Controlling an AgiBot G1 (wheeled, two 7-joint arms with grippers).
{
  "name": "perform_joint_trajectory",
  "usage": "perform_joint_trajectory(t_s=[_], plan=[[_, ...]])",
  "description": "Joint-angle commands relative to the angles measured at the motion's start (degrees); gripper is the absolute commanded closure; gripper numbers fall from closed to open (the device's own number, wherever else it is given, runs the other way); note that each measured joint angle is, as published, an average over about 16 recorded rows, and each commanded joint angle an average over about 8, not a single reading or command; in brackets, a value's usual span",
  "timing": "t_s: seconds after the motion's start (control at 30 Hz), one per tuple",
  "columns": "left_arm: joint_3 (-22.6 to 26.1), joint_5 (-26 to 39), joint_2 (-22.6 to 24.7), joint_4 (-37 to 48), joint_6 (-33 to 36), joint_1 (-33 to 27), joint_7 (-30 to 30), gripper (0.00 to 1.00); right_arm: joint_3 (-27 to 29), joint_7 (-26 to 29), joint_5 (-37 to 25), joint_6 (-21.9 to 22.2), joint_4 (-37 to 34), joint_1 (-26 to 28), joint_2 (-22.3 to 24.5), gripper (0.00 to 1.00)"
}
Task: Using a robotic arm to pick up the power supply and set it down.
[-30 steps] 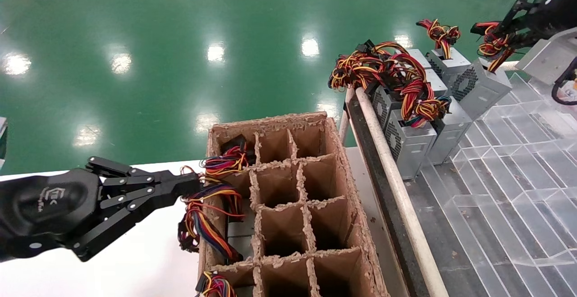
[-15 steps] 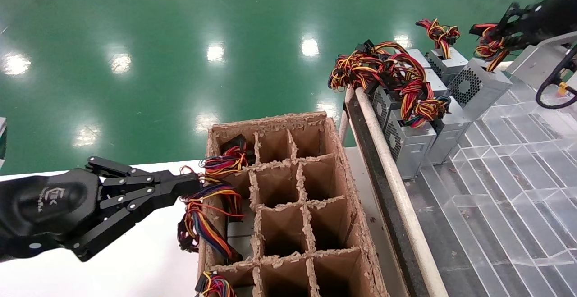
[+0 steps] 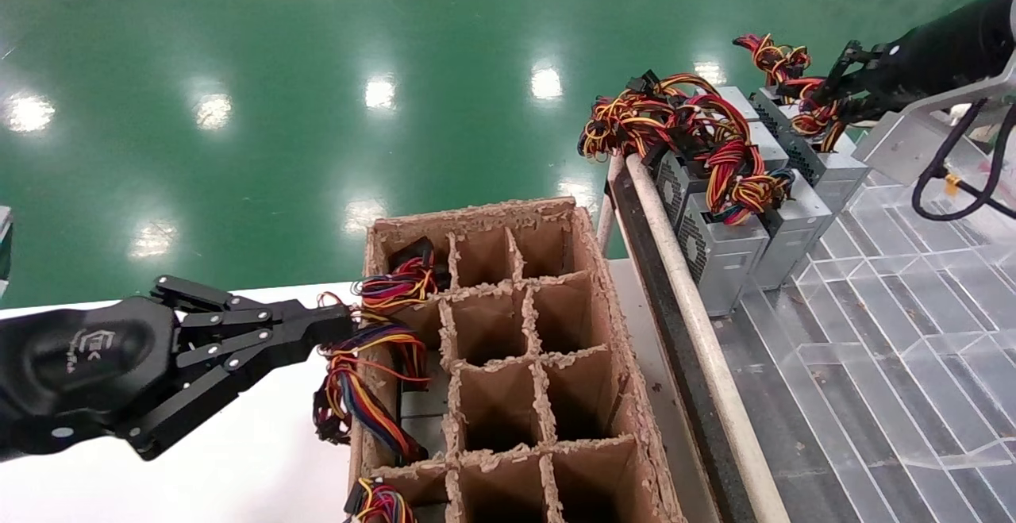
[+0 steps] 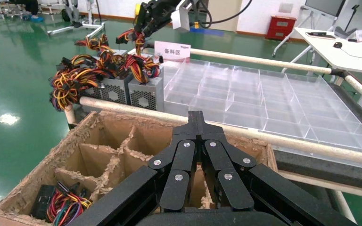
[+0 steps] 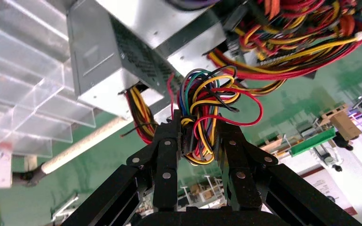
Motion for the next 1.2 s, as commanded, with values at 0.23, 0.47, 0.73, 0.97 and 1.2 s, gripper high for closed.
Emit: perform_joint_trajectory(t_s=[0.23, 0.47, 0.73, 0.97, 1.2], plan=[[0.0, 0.0, 0.0, 0.0, 0.0, 0.0, 0.0, 1.0, 0.7, 0.68, 1.02, -1.26, -0.45, 0.06, -0.11, 0.0], [0.0, 0.0, 0.0, 0.0, 0.0, 0.0, 0.0, 1.0, 2.04, 3.06, 2.94, -3.06, -1.39, 0.8, 0.46, 0.0], [0.0, 0.0, 0.0, 0.0, 0.0, 0.0, 0.0, 1.0, 5.7, 8.56, 8.18, -5.56, -2.8, 2.61, 3.06, 0.0], [0.0, 0.0, 0.0, 0.0, 0.0, 0.0, 0.0, 1.0, 10.7, 14.56, 15.24, -7.99, -3.5, 3.85, 6.28, 0.0], [0.0, 0.0, -0.01, 0.01, -0.01, 0.02, 0.0, 1.0, 14.88, 22.02, 18.84, -9.51, 1.71, -0.88, 8.54, 0.0]])
